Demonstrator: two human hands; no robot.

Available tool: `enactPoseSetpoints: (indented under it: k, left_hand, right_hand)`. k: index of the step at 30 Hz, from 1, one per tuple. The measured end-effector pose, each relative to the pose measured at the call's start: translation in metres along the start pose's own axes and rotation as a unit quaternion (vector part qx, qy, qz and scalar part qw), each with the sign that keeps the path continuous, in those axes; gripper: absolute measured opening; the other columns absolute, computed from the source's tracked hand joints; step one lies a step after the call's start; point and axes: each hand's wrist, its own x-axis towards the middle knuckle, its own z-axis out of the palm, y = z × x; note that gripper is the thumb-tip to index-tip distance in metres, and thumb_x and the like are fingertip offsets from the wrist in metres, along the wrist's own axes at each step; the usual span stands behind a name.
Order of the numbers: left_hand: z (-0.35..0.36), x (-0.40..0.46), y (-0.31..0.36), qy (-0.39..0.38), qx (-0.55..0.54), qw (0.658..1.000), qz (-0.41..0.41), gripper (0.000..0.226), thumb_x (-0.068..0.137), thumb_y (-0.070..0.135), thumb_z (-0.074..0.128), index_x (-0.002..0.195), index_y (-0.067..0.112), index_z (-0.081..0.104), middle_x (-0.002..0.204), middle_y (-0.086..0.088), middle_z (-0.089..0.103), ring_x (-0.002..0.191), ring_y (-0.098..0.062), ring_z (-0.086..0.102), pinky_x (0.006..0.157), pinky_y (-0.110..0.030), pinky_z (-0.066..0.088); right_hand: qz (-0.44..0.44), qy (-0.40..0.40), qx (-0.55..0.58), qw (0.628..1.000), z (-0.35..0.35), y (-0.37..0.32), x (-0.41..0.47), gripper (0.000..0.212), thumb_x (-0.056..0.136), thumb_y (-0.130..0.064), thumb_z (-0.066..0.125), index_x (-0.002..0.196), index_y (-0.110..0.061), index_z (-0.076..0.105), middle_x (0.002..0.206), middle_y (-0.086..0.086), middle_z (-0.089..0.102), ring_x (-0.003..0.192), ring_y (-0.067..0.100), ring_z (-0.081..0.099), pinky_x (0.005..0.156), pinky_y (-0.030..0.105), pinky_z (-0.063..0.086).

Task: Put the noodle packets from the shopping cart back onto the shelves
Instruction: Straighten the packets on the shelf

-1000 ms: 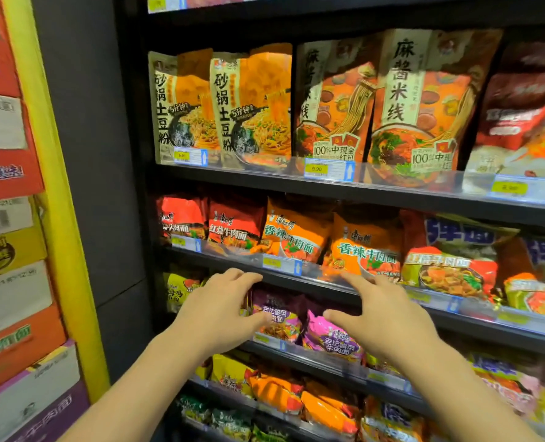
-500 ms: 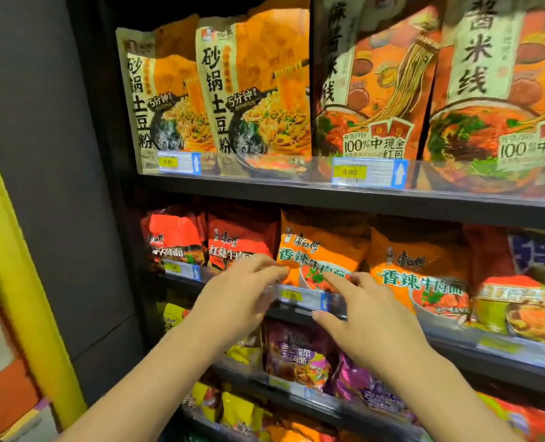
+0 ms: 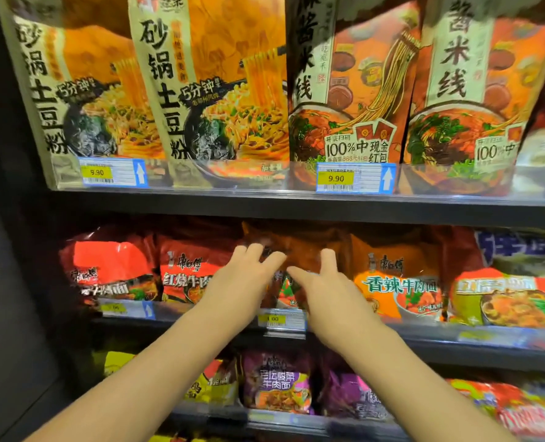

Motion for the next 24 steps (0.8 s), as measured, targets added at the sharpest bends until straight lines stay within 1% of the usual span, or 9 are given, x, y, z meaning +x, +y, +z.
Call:
enactPoseSetpoints:
  k: [2, 5, 7, 10, 13, 15, 17, 19, 24]
  left_hand:
    - [-0.001, 0.002, 0.002, -0.023, 0.013, 0.999, -0.021, 0.071, 0.087, 0.009, 0.071, 0.141, 0.030, 0.031, 0.130, -0.005, 0.040, 0.120, -0.030, 0.040, 0.070, -0.037, 0.053]
    - [-0.003, 0.002, 0.006, -0.020, 0.011, 1.000, -0.020, 0.074, 0.085, 0.004, 0.070, 0.144, 0.026, 0.031, 0.133, -0.007, 0.038, 0.123, -0.031, 0.038, 0.069, -0.032, 0.044]
    - [-0.004, -0.001, 0.007, -0.016, 0.008, 1.000, -0.002, 0.073, 0.083, 0.000, 0.067, 0.142, 0.025, 0.032, 0.131, -0.008, 0.035, 0.120, -0.030, 0.037, 0.066, -0.030, 0.039]
    - [-0.002, -0.004, 0.007, -0.012, 0.001, 1.000, 0.029, 0.072, 0.081, 0.001, 0.066, 0.139, 0.028, 0.033, 0.126, -0.007, 0.026, 0.114, -0.029, 0.037, 0.060, -0.033, 0.039]
    - [-0.008, -0.004, 0.003, -0.027, -0.006, 0.999, 0.036, 0.069, 0.086, 0.013, 0.069, 0.142, 0.031, 0.032, 0.129, -0.006, 0.028, 0.117, -0.028, 0.040, 0.063, -0.034, 0.044]
    - [-0.018, -0.004, 0.001, -0.030, -0.014, 0.999, 0.039, 0.066, 0.088, 0.034, 0.073, 0.142, 0.032, 0.034, 0.132, -0.005, 0.035, 0.120, -0.027, 0.043, 0.072, -0.037, 0.050]
    - [-0.029, -0.003, 0.001, -0.022, -0.016, 0.998, 0.058, 0.072, 0.085, 0.051, 0.073, 0.143, 0.035, 0.035, 0.138, -0.003, 0.038, 0.125, -0.026, 0.043, 0.082, -0.038, 0.051]
    - [-0.038, -0.003, 0.004, -0.024, -0.026, 0.996, 0.080, 0.081, 0.080, 0.060, 0.073, 0.146, 0.038, 0.032, 0.141, 0.001, 0.037, 0.128, -0.024, 0.042, 0.087, -0.039, 0.051]
    - [-0.053, -0.010, 0.018, -0.055, -0.061, 0.990, 0.113, 0.090, 0.076, 0.063, 0.073, 0.150, 0.041, 0.026, 0.143, 0.005, 0.038, 0.131, -0.022, 0.043, 0.092, -0.042, 0.051]
  right_hand:
    - [0.010, -0.003, -0.007, 1.000, 0.002, -0.005, 0.007, 0.078, 0.087, -0.002, 0.067, 0.150, -0.033, 0.035, 0.133, 0.009, 0.024, 0.108, 0.034, 0.059, 0.090, 0.040, 0.052]
    - [0.018, 0.001, -0.004, 1.000, 0.000, -0.006, 0.011, 0.070, 0.092, -0.005, 0.062, 0.150, -0.035, 0.037, 0.133, 0.010, 0.027, 0.106, 0.034, 0.061, 0.091, 0.039, 0.053]
    - [0.031, 0.003, 0.000, 1.000, 0.001, -0.003, 0.008, 0.069, 0.095, -0.009, 0.060, 0.152, -0.038, 0.035, 0.135, 0.009, 0.025, 0.098, 0.032, 0.061, 0.084, 0.036, 0.052]
    - [0.043, 0.018, 0.010, 0.999, 0.006, 0.002, -0.002, 0.067, 0.096, -0.011, 0.058, 0.152, -0.041, 0.035, 0.142, 0.007, 0.018, 0.083, 0.029, 0.052, 0.072, 0.032, 0.047]
    - [0.041, 0.031, 0.040, 0.998, 0.005, 0.006, -0.014, 0.063, 0.099, -0.019, 0.055, 0.154, -0.042, 0.035, 0.153, 0.003, 0.020, 0.113, 0.030, 0.060, 0.087, 0.037, 0.053]
    - [0.046, 0.044, 0.043, 0.997, 0.000, 0.010, -0.025, 0.058, 0.101, -0.029, 0.054, 0.154, -0.044, 0.035, 0.154, 0.001, 0.027, 0.127, 0.029, 0.055, 0.094, 0.040, 0.053]
    - [0.071, 0.049, 0.026, 0.996, -0.008, 0.015, -0.038, 0.058, 0.100, -0.041, 0.055, 0.154, -0.045, 0.034, 0.155, 0.000, 0.030, 0.131, 0.027, 0.052, 0.098, 0.041, 0.052]
    - [0.110, 0.036, 0.008, 0.993, -0.015, 0.025, -0.049, 0.064, 0.098, -0.054, 0.057, 0.155, -0.046, 0.030, 0.158, -0.001, 0.029, 0.138, 0.026, 0.047, 0.103, 0.043, 0.049]
    - [0.195, 0.025, 0.004, 0.980, -0.028, 0.068, -0.076, 0.077, 0.087, -0.072, 0.057, 0.155, -0.047, 0.031, 0.159, 0.003, 0.033, 0.142, 0.029, 0.042, 0.110, 0.049, 0.044]
